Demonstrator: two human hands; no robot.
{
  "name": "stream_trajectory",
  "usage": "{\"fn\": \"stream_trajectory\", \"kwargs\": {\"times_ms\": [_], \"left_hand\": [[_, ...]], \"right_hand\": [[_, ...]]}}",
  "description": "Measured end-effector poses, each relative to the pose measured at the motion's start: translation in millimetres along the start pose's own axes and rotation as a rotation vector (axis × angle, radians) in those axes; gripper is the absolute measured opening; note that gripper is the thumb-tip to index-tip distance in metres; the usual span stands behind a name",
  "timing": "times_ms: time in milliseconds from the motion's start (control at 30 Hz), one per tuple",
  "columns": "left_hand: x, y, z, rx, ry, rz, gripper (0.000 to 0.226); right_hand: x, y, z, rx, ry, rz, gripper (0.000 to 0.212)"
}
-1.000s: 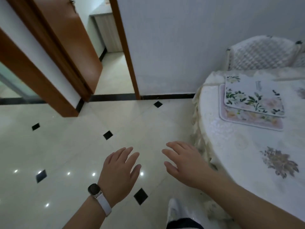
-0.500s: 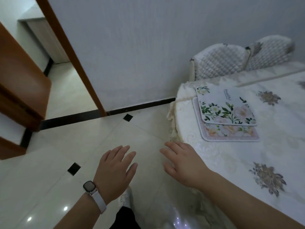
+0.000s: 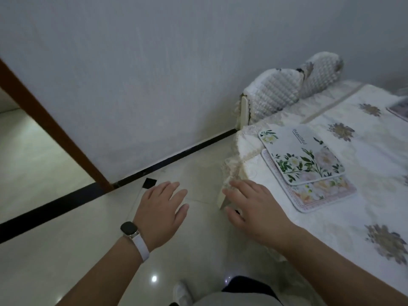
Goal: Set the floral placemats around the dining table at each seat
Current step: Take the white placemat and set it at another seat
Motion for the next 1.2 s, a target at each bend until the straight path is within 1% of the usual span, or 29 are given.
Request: {"fn": "stream_trajectory", "kwargs": {"times_ms": [100,233,433,600,700,867,1000,1067,1133,1200], "left_hand": [[2,11,30,0.072,-0.001,-0.045,0.044],[16,16,75,0.170,0.012,-0.080,0.043],[47,28,152,0.237,0.114,-0.064,0.044],[72,40,233,0.259,0.236,-0.011,0.046],[81,31,291,0.311,0.279,0.009,0.046],[98,-13,384,0.454,0.288,-0.021,0.044],[117,-55,433,0.582,0.332,-0.055,0.044],[129,-74,451,0.648,0.368,-0.063,0.045],[145,-90,469,0.694,0.412,-0.081,0.047],[165,-100,486,0.694,0.459,-0.140,0.050]], "right_hand": [[-2,-1,14,0.061,-0.010,0.003,0.044],[7,-27,38,0.165,0.016,0.006,0.044],[33,-83,87,0.269,-0.006,0.026,0.044],[61,-144,141,0.364,0.006,0.155,0.041],[61,-186,165,0.415,-0.024,0.211,0.038],[45,-263,183,0.519,-0.031,0.180,0.039],[30,-314,168,0.667,-0.072,0.175,0.038],[31,-336,151,0.763,-0.067,0.204,0.042],[40,-356,130,0.889,-0.047,0.262,0.048],[52,-371,104,1.061,-0.030,0.361,0.047]]}}
Point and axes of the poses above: each hand's wrist, its own z-axis towards the middle knuckle, its own x-axis out of the palm, y = z × x, the point moved 7 cm from there along z, towards the middle knuckle, and after that the axes turned 10 degrees about x, right-handed, at the moved point
